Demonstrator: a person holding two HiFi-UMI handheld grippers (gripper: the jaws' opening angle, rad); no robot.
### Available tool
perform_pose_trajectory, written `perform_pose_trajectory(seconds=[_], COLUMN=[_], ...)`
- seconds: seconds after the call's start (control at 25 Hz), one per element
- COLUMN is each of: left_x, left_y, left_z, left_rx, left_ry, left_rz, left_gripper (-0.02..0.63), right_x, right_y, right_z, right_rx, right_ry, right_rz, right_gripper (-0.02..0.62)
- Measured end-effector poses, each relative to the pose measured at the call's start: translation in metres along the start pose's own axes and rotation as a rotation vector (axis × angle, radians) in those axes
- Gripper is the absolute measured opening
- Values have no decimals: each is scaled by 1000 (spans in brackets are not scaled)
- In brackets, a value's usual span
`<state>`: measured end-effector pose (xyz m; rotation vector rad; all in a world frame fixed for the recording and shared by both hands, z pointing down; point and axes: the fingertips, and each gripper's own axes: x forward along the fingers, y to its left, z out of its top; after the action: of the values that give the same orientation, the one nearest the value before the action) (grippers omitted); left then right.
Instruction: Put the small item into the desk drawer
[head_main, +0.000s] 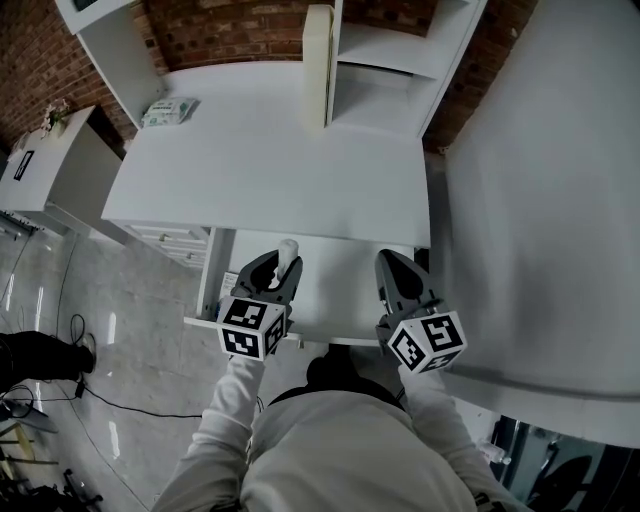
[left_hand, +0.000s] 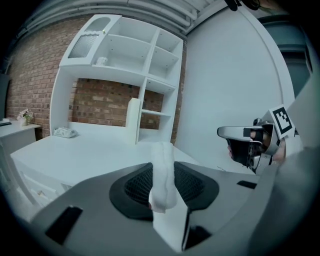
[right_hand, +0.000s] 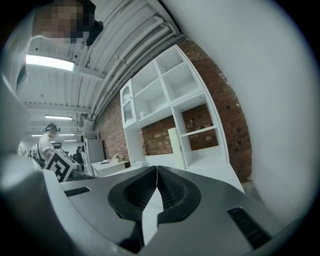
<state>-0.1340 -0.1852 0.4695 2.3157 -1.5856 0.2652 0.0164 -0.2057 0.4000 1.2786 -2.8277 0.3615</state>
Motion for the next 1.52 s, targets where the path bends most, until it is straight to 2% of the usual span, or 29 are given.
perform_pose_trajectory(seconds=[0.68,1.12,1.52], left_x=[60,94,109], left_y=[1,-11,-7], left_z=[-90,-149,-203], left_rx=[80,131,177], left_ry=[311,516,708], left_rz=[-80,-163,-202], left_gripper=[137,137,137], right_x=[8,13,17], right_y=[-20,-26,-30], right_z=[4,2,1], right_rx=[8,12,13], right_ry=[-2,6,16], right_rz=[-7,-5,-13], right_gripper=[28,28,28])
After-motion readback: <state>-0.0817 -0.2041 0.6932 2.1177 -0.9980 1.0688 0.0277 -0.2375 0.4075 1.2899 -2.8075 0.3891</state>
